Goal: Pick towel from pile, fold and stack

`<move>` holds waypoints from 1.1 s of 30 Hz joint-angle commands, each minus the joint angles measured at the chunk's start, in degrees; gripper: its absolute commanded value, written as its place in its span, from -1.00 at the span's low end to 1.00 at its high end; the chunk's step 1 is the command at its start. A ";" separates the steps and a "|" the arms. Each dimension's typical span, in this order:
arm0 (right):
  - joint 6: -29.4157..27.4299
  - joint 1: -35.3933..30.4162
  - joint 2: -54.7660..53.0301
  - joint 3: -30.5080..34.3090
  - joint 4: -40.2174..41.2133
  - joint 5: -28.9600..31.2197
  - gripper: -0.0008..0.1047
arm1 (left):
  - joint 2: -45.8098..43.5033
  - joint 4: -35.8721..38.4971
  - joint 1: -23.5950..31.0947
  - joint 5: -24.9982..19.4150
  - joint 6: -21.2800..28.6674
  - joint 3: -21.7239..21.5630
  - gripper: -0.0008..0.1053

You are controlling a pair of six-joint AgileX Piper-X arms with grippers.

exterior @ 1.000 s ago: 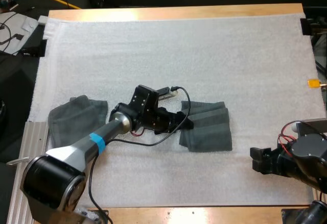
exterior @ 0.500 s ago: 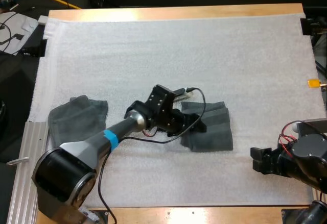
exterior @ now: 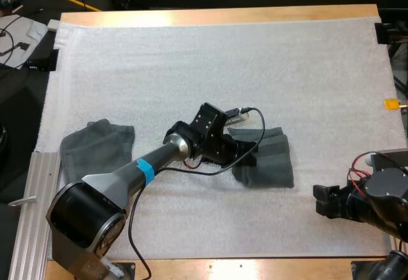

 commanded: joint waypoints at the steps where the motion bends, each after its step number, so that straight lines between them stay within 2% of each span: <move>1: -0.35 0.10 -0.24 -0.25 0.40 0.33 0.28 | -0.60 0.65 -0.34 0.28 0.93 -0.52 -0.98; 6: -0.45 0.09 -0.22 -0.18 0.31 0.36 0.28 | -4.22 4.00 0.79 -1.05 6.11 -0.69 -0.98; 11: -0.40 0.00 -0.35 -0.14 0.35 0.38 0.28 | -9.87 11.93 4.44 -4.52 14.47 -0.98 -0.98; 17: -0.52 -0.08 -0.55 -0.19 0.61 0.33 0.28 | -15.94 24.19 10.86 -10.24 25.33 -1.22 -0.98; 23: -0.69 -0.10 -0.65 -0.32 0.74 0.34 0.29 | -21.41 35.17 18.86 -17.95 35.02 -1.55 -0.98; 24: -0.62 -0.12 -0.54 -0.25 0.62 0.30 0.29 | -22.04 35.97 20.06 -18.95 36.30 -1.60 -0.99; 27: -0.40 -0.01 -0.28 -0.30 0.51 -0.10 0.28 | -21.23 33.25 18.25 -17.71 35.27 -1.65 -0.98; 28: -0.49 -0.01 -0.16 -0.26 0.40 -0.16 0.28 | -22.32 36.54 20.31 -20.09 38.36 -2.33 -0.98; 33: -0.58 0.05 -0.13 -0.30 0.57 -0.29 0.29 | -24.35 44.57 26.73 -26.79 45.75 -4.37 -0.98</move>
